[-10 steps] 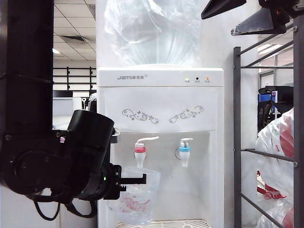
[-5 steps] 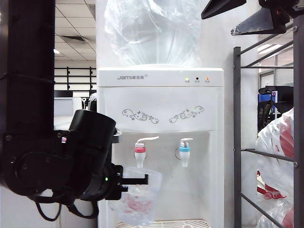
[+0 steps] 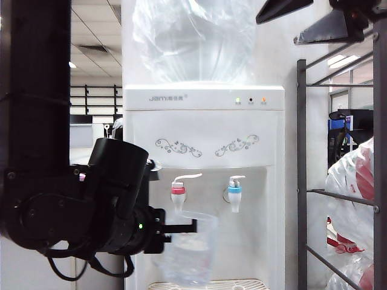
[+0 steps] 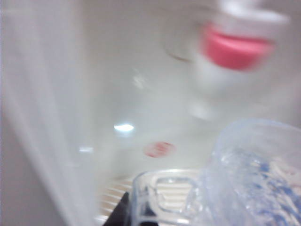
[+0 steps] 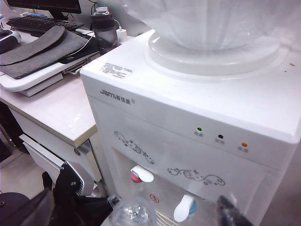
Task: Pick up the plastic mug from the left desk, go to the hot water outlet of the water dispenser, press the vertical switch to get some water, then put the mug back on the desk.
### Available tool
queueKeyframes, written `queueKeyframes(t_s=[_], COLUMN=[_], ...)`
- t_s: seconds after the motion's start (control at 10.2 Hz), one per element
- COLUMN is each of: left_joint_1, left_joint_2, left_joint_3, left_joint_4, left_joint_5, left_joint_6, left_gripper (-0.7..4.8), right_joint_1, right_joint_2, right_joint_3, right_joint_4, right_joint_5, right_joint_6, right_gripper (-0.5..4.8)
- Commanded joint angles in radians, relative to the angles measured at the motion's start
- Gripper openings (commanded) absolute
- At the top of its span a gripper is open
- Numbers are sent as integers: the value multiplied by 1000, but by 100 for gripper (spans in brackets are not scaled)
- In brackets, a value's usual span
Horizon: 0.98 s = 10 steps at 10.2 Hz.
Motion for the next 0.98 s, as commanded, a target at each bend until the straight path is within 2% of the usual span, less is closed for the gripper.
queueKeyframes(t_s=[0.1, 0.29, 0.39, 0.49, 0.79, 0.98], left_joint_1=[-3, -3, -3, -3, -3, -12], left_joint_2=[-11, 0, 35, 51, 51, 31], left_joint_3=[15, 46, 72, 71, 71, 67], left_joint_4=[32, -19, -69, -71, -69, -49], left_joint_5=[39, 10, -88, -126, -145, -142], left_joint_6=[-6, -6, -58, -64, -78, -54], left_gripper=[-5, -6, -5, -6, -5, -5], right_joint_1=[2, 1, 2, 2, 2, 2], right_joint_2=[-1, -1, -1, -1, -1, -1], right_joint_3=[3, 3, 3, 3, 3, 3], right_joint_4=[13, 13, 13, 13, 13, 13], right_joint_5=[-6, -6, -6, -6, -6, -6], right_joint_6=[-3, -3, -3, -3, -3, -3], right_gripper=[479, 479, 479, 479, 479, 479])
